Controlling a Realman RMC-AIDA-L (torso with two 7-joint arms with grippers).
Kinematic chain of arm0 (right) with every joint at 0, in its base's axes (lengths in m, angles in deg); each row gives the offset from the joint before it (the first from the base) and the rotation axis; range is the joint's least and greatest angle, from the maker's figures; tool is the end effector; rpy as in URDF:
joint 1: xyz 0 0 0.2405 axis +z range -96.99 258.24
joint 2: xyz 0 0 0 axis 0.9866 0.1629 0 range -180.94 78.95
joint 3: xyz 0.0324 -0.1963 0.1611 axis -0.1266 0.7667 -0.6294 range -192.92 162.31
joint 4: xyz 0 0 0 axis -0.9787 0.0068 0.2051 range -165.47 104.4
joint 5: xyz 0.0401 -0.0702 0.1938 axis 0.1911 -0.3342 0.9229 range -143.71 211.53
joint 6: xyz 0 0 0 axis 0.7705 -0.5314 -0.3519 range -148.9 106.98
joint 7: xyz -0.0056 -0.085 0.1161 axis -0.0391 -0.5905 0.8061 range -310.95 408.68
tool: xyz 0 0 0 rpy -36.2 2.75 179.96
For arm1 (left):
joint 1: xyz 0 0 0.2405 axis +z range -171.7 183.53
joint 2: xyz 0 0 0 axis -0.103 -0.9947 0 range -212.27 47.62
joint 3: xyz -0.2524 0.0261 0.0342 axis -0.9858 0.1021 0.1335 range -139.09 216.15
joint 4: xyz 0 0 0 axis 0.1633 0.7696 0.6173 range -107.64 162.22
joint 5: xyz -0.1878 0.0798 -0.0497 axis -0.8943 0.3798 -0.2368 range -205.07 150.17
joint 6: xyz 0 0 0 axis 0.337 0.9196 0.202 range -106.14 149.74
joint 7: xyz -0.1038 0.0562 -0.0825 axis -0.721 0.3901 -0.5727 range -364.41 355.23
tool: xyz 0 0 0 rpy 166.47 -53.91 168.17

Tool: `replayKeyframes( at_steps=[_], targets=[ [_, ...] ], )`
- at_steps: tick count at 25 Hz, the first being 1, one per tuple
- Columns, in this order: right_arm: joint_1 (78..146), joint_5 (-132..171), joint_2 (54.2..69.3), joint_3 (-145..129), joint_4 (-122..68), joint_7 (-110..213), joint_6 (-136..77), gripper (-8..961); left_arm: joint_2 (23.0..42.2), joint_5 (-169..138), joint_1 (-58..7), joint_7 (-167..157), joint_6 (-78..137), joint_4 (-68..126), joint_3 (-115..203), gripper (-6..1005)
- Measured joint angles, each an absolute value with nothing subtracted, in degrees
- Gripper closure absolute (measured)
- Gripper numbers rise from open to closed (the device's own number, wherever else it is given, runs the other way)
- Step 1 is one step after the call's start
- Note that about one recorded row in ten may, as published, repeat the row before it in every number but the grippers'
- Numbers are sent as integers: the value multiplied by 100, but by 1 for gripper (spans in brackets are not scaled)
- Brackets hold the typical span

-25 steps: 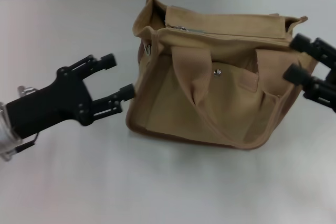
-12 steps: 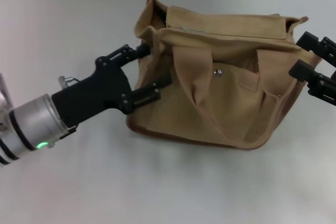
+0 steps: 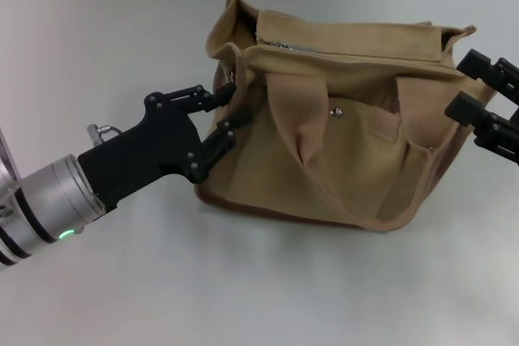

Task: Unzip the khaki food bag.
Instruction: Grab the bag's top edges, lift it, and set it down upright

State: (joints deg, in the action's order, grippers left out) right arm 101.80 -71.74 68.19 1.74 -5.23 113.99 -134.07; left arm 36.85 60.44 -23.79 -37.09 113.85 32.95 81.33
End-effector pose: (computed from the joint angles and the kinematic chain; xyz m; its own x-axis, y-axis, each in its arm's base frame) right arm 0.2837 0.2510 0.0357 0.4268 -0.1315 -0.8948 -0.4972 -0.8605 -0.1106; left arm -0.2541 0.2863 -0.0525 0.6553 -0.0640 0.7527 0.3266 -0.8745 -0.3587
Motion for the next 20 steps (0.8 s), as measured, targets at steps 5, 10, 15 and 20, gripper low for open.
replayKeyframes(
  at_steps=[5, 10, 15, 20],
  targets=[
    [10180, -7174, 6819, 174, -523, 11399, -13407, 122, 3685, 6028, -2358, -3707, 11390, 3314, 8110, 789],
    [10180, -7173, 6819, 174, -523, 11399, -13407, 122, 3683, 5827, -2303, -3705, 11390, 3330, 8038, 858],
    [10204, -7173, 6819, 174, -523, 11399, -13437, 122, 3637, 5253, -2150, -3818, 11371, 3683, 7983, 913],
    [10209, -7167, 6815, 174, -523, 11399, -13460, 122, 3614, 4715, -2024, -4390, 11494, 4409, 7828, 911]
  ],
)
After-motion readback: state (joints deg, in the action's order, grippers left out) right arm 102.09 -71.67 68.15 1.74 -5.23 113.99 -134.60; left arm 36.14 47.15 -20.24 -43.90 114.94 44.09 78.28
